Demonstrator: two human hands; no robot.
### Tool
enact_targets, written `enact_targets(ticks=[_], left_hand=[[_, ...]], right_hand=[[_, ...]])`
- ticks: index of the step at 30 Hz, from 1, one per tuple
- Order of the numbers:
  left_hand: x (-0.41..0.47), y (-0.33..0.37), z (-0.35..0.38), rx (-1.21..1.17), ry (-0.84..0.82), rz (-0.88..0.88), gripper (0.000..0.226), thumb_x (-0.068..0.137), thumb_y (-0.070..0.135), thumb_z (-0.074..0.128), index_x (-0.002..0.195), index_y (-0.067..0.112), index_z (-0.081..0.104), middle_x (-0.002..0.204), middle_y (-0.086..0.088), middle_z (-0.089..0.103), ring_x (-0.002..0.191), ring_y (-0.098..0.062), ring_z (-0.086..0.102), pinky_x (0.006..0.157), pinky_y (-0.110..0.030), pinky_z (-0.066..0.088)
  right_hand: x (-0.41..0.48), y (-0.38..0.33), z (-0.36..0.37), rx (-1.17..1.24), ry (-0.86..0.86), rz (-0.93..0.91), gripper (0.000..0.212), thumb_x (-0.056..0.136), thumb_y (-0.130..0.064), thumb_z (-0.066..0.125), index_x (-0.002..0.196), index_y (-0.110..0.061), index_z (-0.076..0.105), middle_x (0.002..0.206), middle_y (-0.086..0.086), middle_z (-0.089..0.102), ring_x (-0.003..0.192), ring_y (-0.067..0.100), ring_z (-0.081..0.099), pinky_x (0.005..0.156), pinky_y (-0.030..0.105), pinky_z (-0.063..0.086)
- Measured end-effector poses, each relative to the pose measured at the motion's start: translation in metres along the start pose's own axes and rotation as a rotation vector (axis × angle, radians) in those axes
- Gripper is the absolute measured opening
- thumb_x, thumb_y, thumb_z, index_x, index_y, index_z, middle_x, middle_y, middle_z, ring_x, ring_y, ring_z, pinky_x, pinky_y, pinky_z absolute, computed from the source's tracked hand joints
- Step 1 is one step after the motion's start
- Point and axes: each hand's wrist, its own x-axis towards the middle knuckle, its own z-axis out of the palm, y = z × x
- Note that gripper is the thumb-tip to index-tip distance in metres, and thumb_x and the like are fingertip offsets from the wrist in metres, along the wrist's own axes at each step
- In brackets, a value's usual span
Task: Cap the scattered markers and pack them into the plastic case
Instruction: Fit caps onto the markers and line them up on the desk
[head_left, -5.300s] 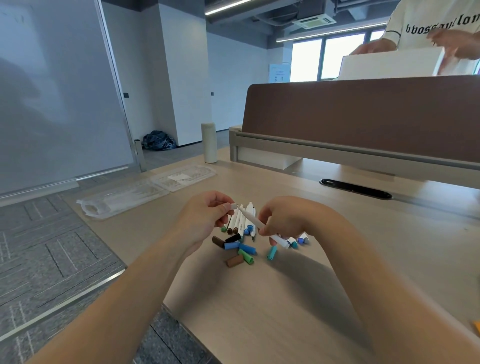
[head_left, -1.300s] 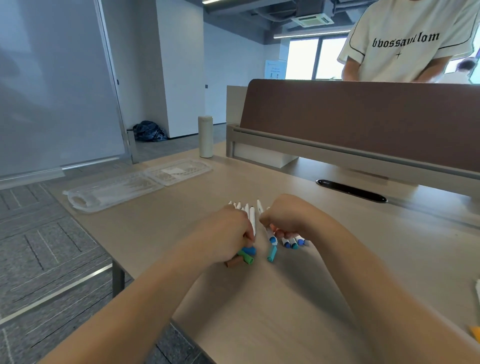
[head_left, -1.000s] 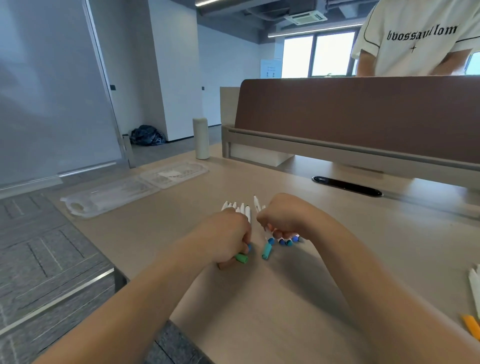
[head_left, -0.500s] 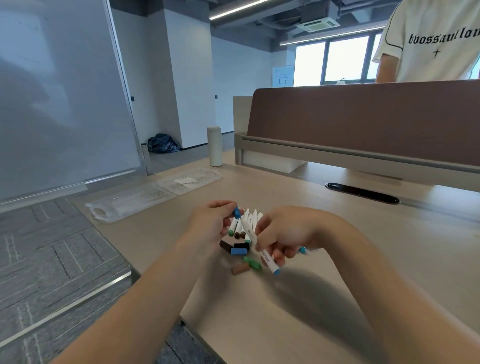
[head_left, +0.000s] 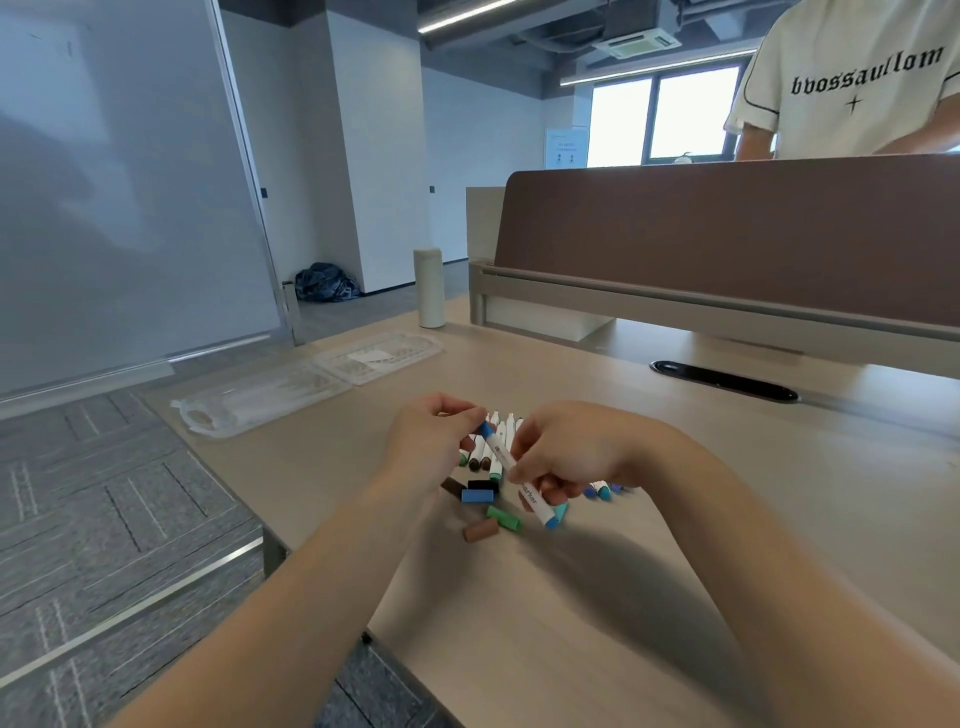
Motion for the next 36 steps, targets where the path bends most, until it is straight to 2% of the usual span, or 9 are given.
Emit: enact_targets(ticks=[2, 5, 9, 13, 17, 20, 26, 31, 36], left_hand=[[-0.001, 0.000, 0.000, 0.047, 0.027, 0.055, 0.004, 0.087, 0.017, 0.070, 0.084, 0.015, 0.069, 0.074, -0.001, 0.072, 0.065, -0.015, 0.057, 0.068, -0.038, 0.046], [-0.002, 0.006, 0.000, 0.053, 0.076, 0.113, 0.004, 0.089, 0.016, 0.067, 0.086, 0.014, 0.069, 0.078, -0.004, 0.071, 0.064, -0.013, 0.058, 0.069, -0.038, 0.048], [-0.007, 0.020, 0.004, 0.038, 0.019, 0.118, 0.020, 0.094, 0.016, 0.056, 0.111, 0.019, 0.068, 0.096, 0.000, 0.071, 0.075, -0.012, 0.064, 0.069, -0.033, 0.050], [-0.013, 0.025, 0.011, 0.153, -0.026, 0.130, 0.028, 0.095, 0.020, 0.052, 0.122, 0.029, 0.058, 0.105, 0.004, 0.066, 0.087, -0.009, 0.064, 0.059, -0.022, 0.044], [-0.013, 0.020, 0.015, 0.191, -0.073, 0.117, 0.016, 0.095, 0.018, 0.053, 0.095, 0.025, 0.067, 0.093, 0.003, 0.069, 0.072, -0.009, 0.060, 0.053, -0.019, 0.040], [-0.009, 0.014, 0.013, 0.202, -0.072, 0.094, 0.016, 0.095, 0.019, 0.053, 0.093, 0.020, 0.069, 0.089, 0.003, 0.070, 0.068, -0.009, 0.058, 0.054, -0.020, 0.041], [-0.001, 0.004, 0.005, 0.189, -0.056, 0.070, 0.015, 0.093, 0.020, 0.056, 0.089, 0.020, 0.070, 0.085, 0.001, 0.071, 0.063, -0.010, 0.054, 0.045, -0.016, 0.039], [0.003, 0.000, -0.003, 0.184, -0.037, 0.064, 0.016, 0.093, 0.020, 0.056, 0.085, 0.021, 0.070, 0.082, 0.003, 0.072, 0.064, -0.011, 0.054, 0.057, -0.025, 0.038], [0.003, -0.002, -0.008, 0.189, -0.041, 0.083, 0.017, 0.093, 0.020, 0.055, 0.086, 0.021, 0.070, 0.080, 0.003, 0.071, 0.063, -0.010, 0.053, 0.055, -0.023, 0.039]], right_hand=[[0.001, 0.000, 0.001, -0.031, 0.066, -0.043, 0.020, 0.092, -0.021, 0.063, 0.100, -0.005, 0.071, 0.087, 0.012, 0.075, 0.068, 0.019, 0.067, 0.073, 0.033, 0.057], [0.003, 0.001, 0.002, -0.032, 0.150, -0.095, 0.017, 0.094, -0.023, 0.063, 0.101, -0.010, 0.072, 0.084, 0.002, 0.073, 0.070, 0.013, 0.070, 0.067, 0.024, 0.057], [0.005, 0.003, -0.002, 0.062, 0.268, -0.087, 0.018, 0.094, -0.026, 0.062, 0.095, -0.012, 0.073, 0.084, 0.006, 0.074, 0.082, 0.023, 0.072, 0.079, 0.035, 0.060], [0.018, 0.015, -0.005, 0.141, 0.466, 0.067, 0.023, 0.088, -0.022, 0.064, 0.085, 0.000, 0.073, 0.078, 0.016, 0.071, 0.063, 0.021, 0.060, 0.065, 0.033, 0.051], [0.035, 0.023, 0.003, -0.008, 0.447, 0.253, 0.025, 0.082, -0.014, 0.060, 0.062, -0.004, 0.051, 0.060, 0.010, 0.048, 0.051, 0.022, 0.042, 0.049, 0.025, 0.034], [0.048, 0.023, 0.007, -0.094, 0.458, 0.322, 0.023, 0.088, -0.013, 0.061, 0.067, -0.009, 0.051, 0.068, 0.008, 0.052, 0.054, 0.022, 0.049, 0.043, 0.025, 0.033], [0.068, 0.028, 0.011, -0.283, 0.511, 0.340, 0.030, 0.088, -0.006, 0.058, 0.064, -0.014, 0.043, 0.066, 0.002, 0.044, 0.055, 0.014, 0.040, 0.046, 0.023, 0.027], [0.081, 0.023, 0.013, -0.311, 0.538, 0.303, 0.030, 0.089, -0.005, 0.058, 0.063, -0.013, 0.046, 0.065, 0.002, 0.046, 0.055, 0.015, 0.042, 0.047, 0.023, 0.028], [0.091, 0.006, 0.015, -0.367, 0.379, 0.362, 0.025, 0.085, -0.007, 0.064, 0.064, -0.012, 0.051, 0.066, 0.004, 0.048, 0.076, 0.024, 0.053, 0.070, 0.032, 0.043]])
